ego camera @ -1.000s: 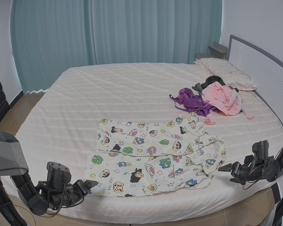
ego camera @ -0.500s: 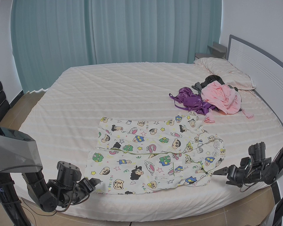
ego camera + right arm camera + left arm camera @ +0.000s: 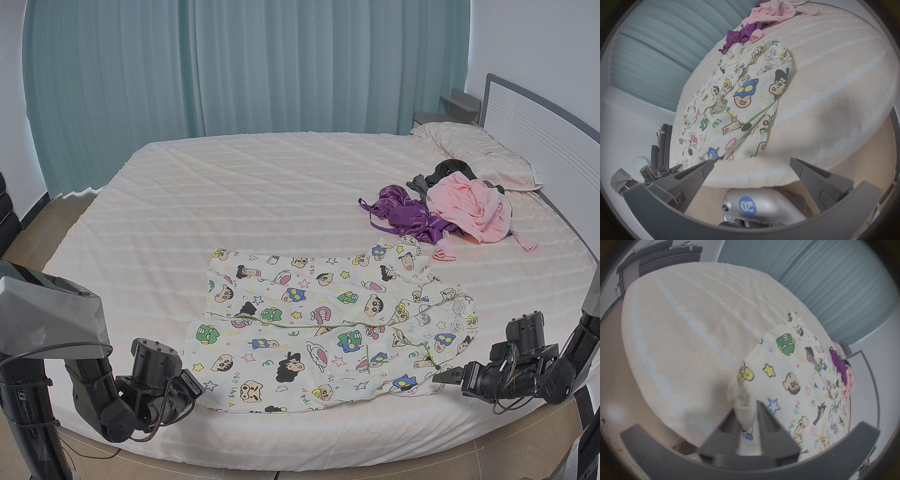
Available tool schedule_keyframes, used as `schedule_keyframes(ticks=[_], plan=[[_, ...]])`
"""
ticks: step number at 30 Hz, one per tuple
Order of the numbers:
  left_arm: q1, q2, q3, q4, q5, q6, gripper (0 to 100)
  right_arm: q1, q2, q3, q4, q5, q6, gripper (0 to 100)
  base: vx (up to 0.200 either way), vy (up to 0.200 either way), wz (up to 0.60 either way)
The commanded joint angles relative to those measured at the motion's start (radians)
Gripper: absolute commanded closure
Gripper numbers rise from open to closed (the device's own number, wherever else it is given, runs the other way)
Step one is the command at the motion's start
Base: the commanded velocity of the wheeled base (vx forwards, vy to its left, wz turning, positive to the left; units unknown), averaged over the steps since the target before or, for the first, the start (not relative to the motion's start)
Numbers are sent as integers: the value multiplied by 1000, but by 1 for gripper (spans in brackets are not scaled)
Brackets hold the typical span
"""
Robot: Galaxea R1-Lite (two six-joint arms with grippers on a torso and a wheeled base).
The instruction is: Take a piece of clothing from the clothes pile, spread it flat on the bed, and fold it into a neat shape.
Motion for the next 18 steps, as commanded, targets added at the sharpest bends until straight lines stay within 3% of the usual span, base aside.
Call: schedule_keyframes(ticks=[1,10,18], plan=[[25,2,-4,-90,12,-37,100,50,127,30,-87,-78,-20,0,0,0,0],[36,11,-6,-135,30,-47,100,66,291,67,-390,-129,-48,0,0,0,0],[35,5,-4,-135,30,-47,100,96,311,46,-439,-133,-55,0,0,0,0]])
